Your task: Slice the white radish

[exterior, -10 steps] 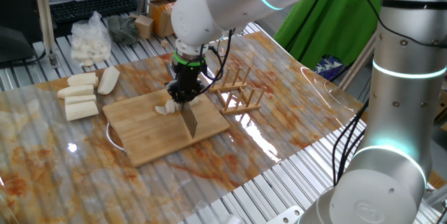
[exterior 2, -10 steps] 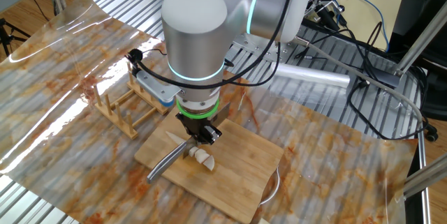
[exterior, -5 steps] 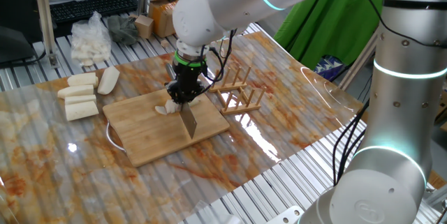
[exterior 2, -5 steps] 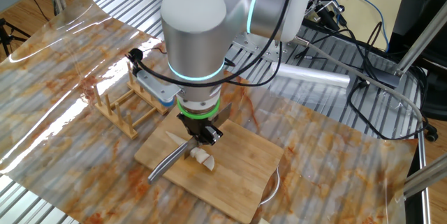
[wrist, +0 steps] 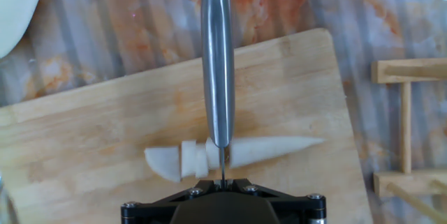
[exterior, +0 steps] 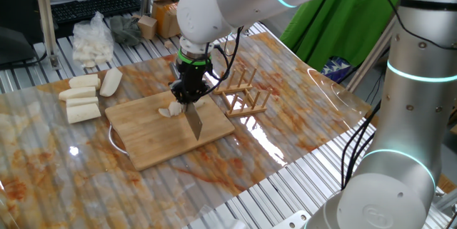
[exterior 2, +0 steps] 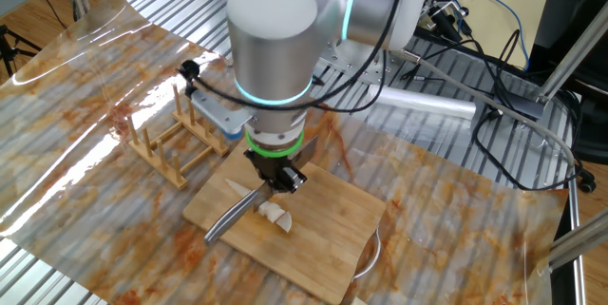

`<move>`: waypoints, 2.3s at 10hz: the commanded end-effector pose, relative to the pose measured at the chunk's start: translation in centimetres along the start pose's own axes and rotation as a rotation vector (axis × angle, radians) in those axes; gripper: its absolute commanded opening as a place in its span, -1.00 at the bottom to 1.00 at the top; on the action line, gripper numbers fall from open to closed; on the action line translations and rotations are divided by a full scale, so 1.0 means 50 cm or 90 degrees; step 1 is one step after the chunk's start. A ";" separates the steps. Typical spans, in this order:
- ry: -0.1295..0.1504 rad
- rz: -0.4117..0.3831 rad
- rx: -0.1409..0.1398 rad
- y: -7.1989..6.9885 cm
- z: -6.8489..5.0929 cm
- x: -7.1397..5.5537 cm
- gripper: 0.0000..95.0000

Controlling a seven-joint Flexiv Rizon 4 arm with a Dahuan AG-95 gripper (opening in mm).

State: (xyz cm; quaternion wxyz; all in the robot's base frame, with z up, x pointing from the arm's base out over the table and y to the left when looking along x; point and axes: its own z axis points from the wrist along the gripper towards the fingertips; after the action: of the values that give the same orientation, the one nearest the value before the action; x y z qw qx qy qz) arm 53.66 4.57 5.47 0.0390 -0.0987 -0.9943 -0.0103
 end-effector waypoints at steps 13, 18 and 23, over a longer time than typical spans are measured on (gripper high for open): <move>0.004 -0.017 -0.005 -0.052 -0.031 -0.005 -1.00; 0.007 -0.017 -0.014 -0.039 0.015 -0.022 -1.00; 0.002 -0.020 -0.015 -0.041 0.042 -0.026 -1.00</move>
State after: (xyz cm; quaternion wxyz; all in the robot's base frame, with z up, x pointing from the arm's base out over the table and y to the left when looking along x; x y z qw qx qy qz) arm 54.31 2.30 3.49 0.0388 -0.0837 -0.9955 -0.0230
